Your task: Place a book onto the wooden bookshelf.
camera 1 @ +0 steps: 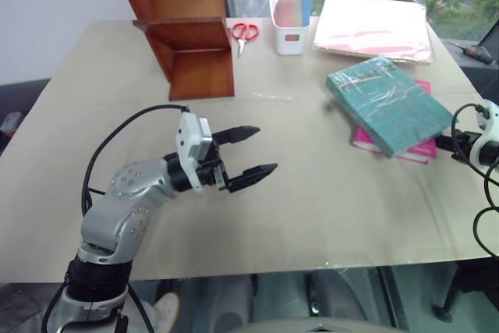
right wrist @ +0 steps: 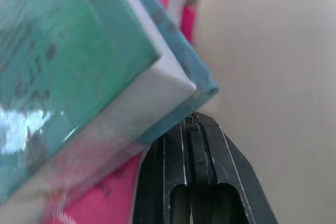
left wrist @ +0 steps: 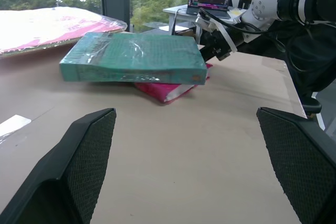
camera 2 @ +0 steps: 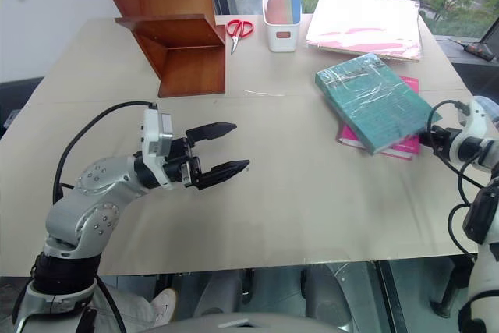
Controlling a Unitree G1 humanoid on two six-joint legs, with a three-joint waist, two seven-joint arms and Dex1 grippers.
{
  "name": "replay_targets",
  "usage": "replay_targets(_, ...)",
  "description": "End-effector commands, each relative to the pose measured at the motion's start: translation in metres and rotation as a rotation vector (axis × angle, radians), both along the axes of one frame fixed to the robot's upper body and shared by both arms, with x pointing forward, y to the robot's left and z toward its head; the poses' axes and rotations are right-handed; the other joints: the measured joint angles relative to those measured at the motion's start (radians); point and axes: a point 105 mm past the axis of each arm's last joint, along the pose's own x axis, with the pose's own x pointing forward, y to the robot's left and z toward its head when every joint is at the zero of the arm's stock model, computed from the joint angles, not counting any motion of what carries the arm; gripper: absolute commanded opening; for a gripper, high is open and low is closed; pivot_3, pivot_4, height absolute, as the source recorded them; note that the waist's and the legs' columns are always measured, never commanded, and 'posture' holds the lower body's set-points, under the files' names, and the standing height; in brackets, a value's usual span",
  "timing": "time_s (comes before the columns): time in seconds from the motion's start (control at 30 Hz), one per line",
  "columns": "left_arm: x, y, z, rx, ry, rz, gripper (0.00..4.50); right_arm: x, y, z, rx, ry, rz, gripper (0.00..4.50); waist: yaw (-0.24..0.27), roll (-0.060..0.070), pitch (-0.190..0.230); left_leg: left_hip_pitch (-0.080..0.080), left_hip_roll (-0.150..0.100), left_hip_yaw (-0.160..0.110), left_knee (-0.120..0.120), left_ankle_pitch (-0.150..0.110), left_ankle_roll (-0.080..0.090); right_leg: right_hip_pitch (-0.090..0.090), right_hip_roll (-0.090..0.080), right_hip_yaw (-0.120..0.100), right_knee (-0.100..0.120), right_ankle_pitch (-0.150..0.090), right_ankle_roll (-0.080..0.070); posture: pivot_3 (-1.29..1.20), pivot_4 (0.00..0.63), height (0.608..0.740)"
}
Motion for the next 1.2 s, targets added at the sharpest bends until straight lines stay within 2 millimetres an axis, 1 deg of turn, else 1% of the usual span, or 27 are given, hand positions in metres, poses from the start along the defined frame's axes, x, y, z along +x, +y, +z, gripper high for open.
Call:
replay_targets(0.03,-0.001,0.0,0.007,-0.009,-0.039,-0.008,4.5,-0.009,0.005,-0.013,0.02,0.046,0.053,0.15,0.001,0.0,0.0,0.0,0.0,0.0,0.0,0.0,0.0,0.0,0.0,0.0,0.0,0.0,0.0,0.0,0.15,0.74)
replay_targets(0.13,0.0,0.0,0.007,-0.01,-0.038,-0.008,4.5,-0.009,-0.007,-0.009,-0.017,0.011,0.003,0.15,0.003,0.0,0.0,0.0,0.0,0.0,0.0,0.0,0.0,0.0,0.0,0.0,0.001,0.0,0.0,0.0,0.15,0.74)
replay_targets(0.2,0.0,0.0,0.006,-0.01,-0.038,-0.009,4.5,-0.008,-0.024,-0.008,-0.083,-0.007,-0.093,0.15,0.003,0.0,0.0,0.0,0.0,0.0,0.001,0.0,0.0,0.001,0.0,0.0,0.001,0.0,0.0,0.0,0.15,0.74)
replay_targets(0.23,0.001,0.0,0.006,-0.011,-0.038,-0.01,4.5,-0.007,-0.032,-0.005,-0.091,-0.029,-0.157,0.15,0.005,-0.001,0.0,0.0,0.0,0.0,0.001,0.0,0.0,0.001,0.0,0.0,0.001,0.0,0.0,0.0,0.15,0.74)
replay_targets(0.3,0.001,-0.001,0.006,-0.011,-0.038,-0.012,4.5,-0.001,-0.041,0.004,-0.08,-0.082,-0.258,0.15,0.008,-0.001,0.0,0.0,0.0,0.0,0.002,0.0,0.0,0.002,0.0,0.0,0.0,0.0,0.001,0.0,0.15,0.74)
replay_targets(0.33,0.001,-0.001,0.006,-0.011,-0.038,-0.014,4.5,0.002,-0.044,0.007,-0.066,-0.097,-0.296,0.15,0.01,-0.001,0.0,0.0,0.0,0.0,0.003,0.0,0.0,0.002,0.0,0.0,0.0,0.001,0.001,0.0,0.15,0.74)
replay_targets(0.47,0.003,-0.002,0.007,-0.009,-0.041,-0.018,4.5,0.015,-0.048,0.018,-0.104,-0.161,-0.382,0.15,0.005,-0.001,0.0,0.0,0.0,0.0,0.004,0.0,0.0,0.002,0.0,0.001,0.0,0.001,0.002,0.0,0.15,0.74)
replay_targets(0.57,0.003,-0.001,0.008,-0.002,-0.046,-0.016,4.5,0.025,-0.051,0.035,-0.093,-0.206,-0.468,0.15,0.001,0.0,0.0,0.0,0.0,0.0,0.004,0.0,0.0,0.002,0.0,0.001,0.0,0.001,0.002,0.0,0.15,0.74)
replay_targets(0.6,0.003,0.0,0.008,0.001,-0.048,-0.014,4.5,0.027,-0.053,0.04,-0.118,-0.213,-0.485,0.15,-0.001,0.0,0.0,0.0,0.0,0.001,0.003,0.0,0.001,0.001,0.0,0.002,0.001,0.001,0.002,0.0,0.15,0.74)
replay_targets(0.63,0.003,0.001,0.008,0.002,-0.05,-0.01,4.5,0.03,-0.052,0.047,-0.079,-0.217,-0.517,0.15,-0.001,0.0,0.0,0.0,0.0,0.002,0.003,0.0,0.001,0.0,0.0,0.003,0.001,0.001,0.002,0.0,0.15,0.74)
replay_targets(0.7,0.002,0.002,0.009,0.002,-0.051,-0.004,4.5,0.036,-0.047,0.061,-0.033,-0.233,-0.521,0.15,-0.001,0.0,0.0,0.0,0.0,0.003,0.002,0.0,0.001,-0.001,0.0,0.004,0.001,0.001,0.002,0.0,0.15,0.74)
replay_targets(0.8,0.001,0.001,0.007,0.001,-0.046,-0.005,4.5,0.044,-0.034,0.069,-0.057,-0.206,-0.476,0.15,0.001,0.0,0.001,0.0,0.0,0.004,0.002,0.0,0.001,-0.001,0.0,0.005,0.001,0.001,0.002,0.0,0.15,0.74)
replay_targets(0.87,0.0,-0.001,0.006,-0.001,-0.042,-0.01,4.5,0.047,-0.027,0.068,-0.053,-0.19,-0.465,0.15,0.004,0.0,0.0,-0.001,0.0,0.004,0.002,-0.001,0.001,-0.002,0.0,0.005,0.0,0.001,0.002,0.0,0.15,0.74)
replay_targets(1.07,0.0,-0.001,0.006,-0.004,-0.041,-0.01,4.5,0.053,-0.019,0.055,-0.103,-0.157,-0.472,0.15,0.006,0.0,0.0,-0.003,0.0,0.003,0.002,-0.001,0.001,-0.002,0.0,0.004,-0.001,0.001,0.002,0.0,0.15,0.74)
replay_targets(1.2,0.0,0.001,0.007,-0.001,-0.04,-0.002,4.5,0.057,-0.012,0.053,-0.112,-0.152,-0.465,0.15,0.004,0.0,0.0,-0.002,0.0,0.003,0.002,-0.001,0.001,-0.002,0.0,0.004,-0.001,0.001,0.002,0.0,0.15,0.74)
